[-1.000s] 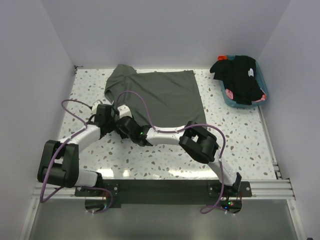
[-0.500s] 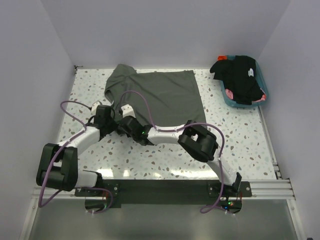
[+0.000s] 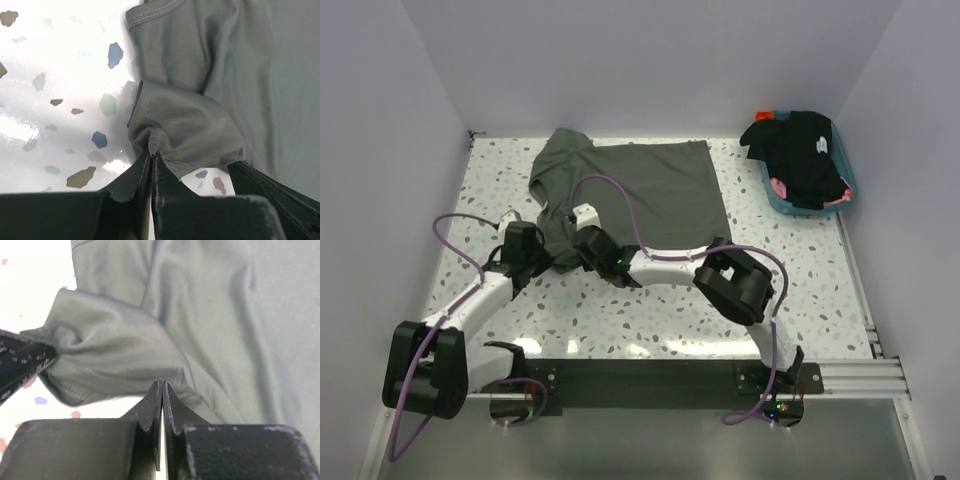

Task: Fold and stack the t-shirts
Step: Flatten the tshirt out

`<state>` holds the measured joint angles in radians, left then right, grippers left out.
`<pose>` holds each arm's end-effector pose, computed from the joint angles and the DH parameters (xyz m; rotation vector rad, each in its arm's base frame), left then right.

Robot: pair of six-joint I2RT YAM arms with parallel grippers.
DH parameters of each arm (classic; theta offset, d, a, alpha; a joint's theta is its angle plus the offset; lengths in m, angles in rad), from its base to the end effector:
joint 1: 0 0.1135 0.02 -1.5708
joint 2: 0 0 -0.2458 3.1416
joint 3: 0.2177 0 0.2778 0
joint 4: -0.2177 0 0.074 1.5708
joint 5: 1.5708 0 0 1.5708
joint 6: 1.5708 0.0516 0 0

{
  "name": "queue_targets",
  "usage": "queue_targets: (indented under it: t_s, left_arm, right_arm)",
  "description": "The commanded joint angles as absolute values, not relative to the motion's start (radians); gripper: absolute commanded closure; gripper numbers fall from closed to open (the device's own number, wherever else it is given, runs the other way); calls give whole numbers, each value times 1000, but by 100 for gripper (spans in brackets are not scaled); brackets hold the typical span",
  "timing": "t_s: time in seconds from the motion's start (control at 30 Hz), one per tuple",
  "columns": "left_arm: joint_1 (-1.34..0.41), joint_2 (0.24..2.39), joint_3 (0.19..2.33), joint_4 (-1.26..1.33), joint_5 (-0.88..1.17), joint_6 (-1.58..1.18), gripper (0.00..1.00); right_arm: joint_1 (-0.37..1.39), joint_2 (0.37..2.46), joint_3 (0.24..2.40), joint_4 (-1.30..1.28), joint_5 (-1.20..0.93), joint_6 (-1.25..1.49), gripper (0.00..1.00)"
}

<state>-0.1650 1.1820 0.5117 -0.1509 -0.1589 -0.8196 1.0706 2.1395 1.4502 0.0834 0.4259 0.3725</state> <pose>0.2596 -0.0349 0.1280 -0.8411 2.2441 -0.2773 0.2582 0.4279 0.1255 -0.5012 2.0815 0.3906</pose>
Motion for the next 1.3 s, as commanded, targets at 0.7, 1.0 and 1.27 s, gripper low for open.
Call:
queue_targets:
  t_s: [0.7, 1.0, 1.27]
  left_arm:
    - [-167, 940, 410, -255, -89, -831, 100]
    - [-167, 853, 350, -311, -72, -879, 100]
    - [-169, 792, 341, -507, -185, -1001, 100]
  right_arm:
    - [1155, 2129, 1420, 166, 397, 425, 38]
    - [1154, 2145, 1437, 152, 459, 454, 47]
    - [1147, 1903, 1197, 72, 502, 523, 45]
